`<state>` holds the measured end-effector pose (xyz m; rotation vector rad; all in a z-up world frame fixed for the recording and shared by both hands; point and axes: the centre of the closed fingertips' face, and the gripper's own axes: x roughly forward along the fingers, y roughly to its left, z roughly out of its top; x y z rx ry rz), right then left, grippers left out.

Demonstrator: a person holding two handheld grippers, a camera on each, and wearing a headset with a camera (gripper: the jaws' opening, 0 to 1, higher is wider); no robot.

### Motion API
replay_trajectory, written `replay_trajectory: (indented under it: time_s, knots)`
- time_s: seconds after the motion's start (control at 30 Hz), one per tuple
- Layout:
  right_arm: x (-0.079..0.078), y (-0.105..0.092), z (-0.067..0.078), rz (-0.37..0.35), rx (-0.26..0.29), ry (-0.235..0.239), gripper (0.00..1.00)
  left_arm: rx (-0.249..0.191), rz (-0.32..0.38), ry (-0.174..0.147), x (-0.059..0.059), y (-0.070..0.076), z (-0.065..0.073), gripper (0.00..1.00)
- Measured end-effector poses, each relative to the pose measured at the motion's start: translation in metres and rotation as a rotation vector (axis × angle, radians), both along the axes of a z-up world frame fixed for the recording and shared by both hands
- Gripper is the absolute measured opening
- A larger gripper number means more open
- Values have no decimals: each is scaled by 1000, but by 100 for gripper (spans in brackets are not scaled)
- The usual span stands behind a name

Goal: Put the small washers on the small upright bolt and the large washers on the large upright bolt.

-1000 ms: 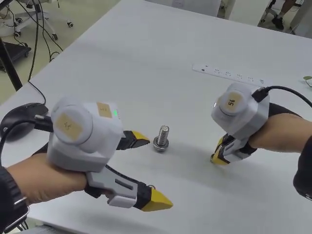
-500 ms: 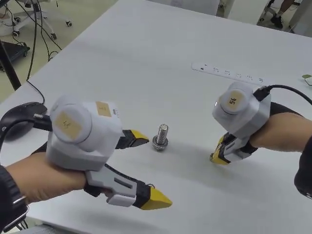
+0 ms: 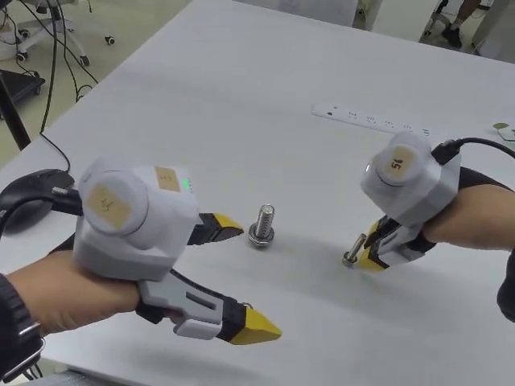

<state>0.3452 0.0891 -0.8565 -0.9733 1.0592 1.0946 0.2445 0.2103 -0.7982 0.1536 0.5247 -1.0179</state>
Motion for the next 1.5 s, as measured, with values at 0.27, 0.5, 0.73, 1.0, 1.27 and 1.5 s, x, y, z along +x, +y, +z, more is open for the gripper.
replay_trajectory:
  time_s: [0.27,0.5,0.73,1.0,1.27,1.5]
  knots:
    - [-5,-6,4,-8,-1,-2,20,0,-2,-1,1,0,0,79]
    - [-14,-10,5,-4,-8,1,21,-1,-2,-2,1,-1,0,79]
    - [-25,-10,4,-2,-8,12,21,-2,-4,-2,1,-1,0,79]
    - [-38,-4,0,17,-4,30,21,-1,-7,-4,0,-2,1,79]
    - [-54,18,2,67,16,46,21,-1,-8,-6,-1,-2,2,79]
    - [-68,40,1,125,28,60,21,0,-8,-8,-1,-1,2,79]
